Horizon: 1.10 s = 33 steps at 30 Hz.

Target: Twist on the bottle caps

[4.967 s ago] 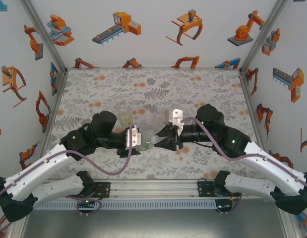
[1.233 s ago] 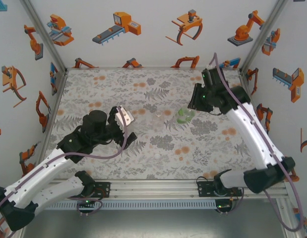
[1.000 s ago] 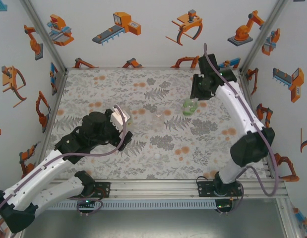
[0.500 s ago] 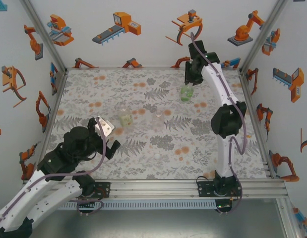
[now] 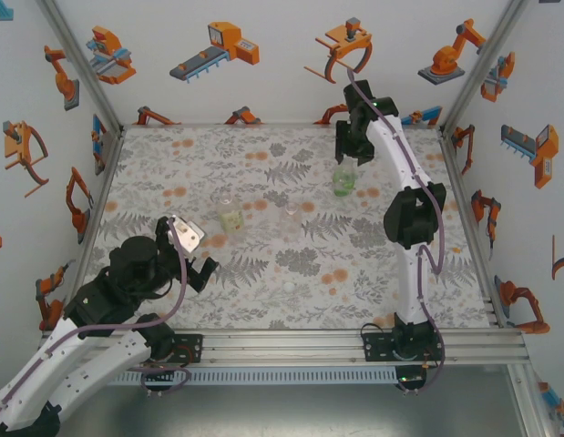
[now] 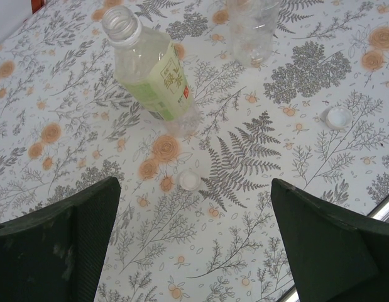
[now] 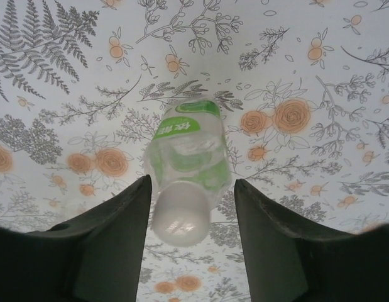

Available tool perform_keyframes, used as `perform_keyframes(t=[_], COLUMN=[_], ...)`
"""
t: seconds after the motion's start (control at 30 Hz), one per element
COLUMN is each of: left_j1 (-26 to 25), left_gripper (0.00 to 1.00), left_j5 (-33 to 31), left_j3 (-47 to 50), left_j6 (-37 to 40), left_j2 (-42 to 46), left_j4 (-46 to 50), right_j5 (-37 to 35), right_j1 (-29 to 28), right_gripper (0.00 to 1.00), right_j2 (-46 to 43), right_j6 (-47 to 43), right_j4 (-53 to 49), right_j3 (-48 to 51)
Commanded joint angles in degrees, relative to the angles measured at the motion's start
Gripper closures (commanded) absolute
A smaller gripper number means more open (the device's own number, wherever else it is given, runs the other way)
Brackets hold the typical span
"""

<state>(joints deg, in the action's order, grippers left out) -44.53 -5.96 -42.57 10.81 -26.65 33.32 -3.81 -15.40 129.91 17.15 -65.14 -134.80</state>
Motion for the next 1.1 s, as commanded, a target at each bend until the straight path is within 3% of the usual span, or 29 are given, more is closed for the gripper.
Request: perform_keyframes(t=[0.0, 0.2, 0.43, 0.8, 1.07], left_j1=[0.3, 0.3, 0.3, 0.7, 0.8], left_gripper=[0.03, 0.03, 0.03, 0.03, 0.03], left_j5=[1.3, 2.3, 2.8, 3.6, 4.8], left_j3=[0.3, 0.5, 1.2, 1.6, 1.7], left_j6=[0.1, -0.2, -0.4, 0.8, 0.6], left_j2=[-0.5, -0.8, -2.1, -5.4, -6.4], left_j4=[-1.6, -2.5, -4.8, -7.3, -7.5], right_j5=[0.1, -0.4, 0.6, 2.0, 0.4], right_j1=[0.3, 0.2, -1.9, -13.7, -22.3], right_gripper=[0.41, 0.4, 0.4, 0.4, 0.39], right_j2=[-1.0, -5.1, -16.0, -29.6, -28.4], right_j6=[0.8, 1.0, 1.2, 8.2, 12.1], right_j4=[-1.3, -3.5, 0.0, 9.0, 11.8], right_j3=[-2.0, -3.2, 9.0, 30.6, 33.5])
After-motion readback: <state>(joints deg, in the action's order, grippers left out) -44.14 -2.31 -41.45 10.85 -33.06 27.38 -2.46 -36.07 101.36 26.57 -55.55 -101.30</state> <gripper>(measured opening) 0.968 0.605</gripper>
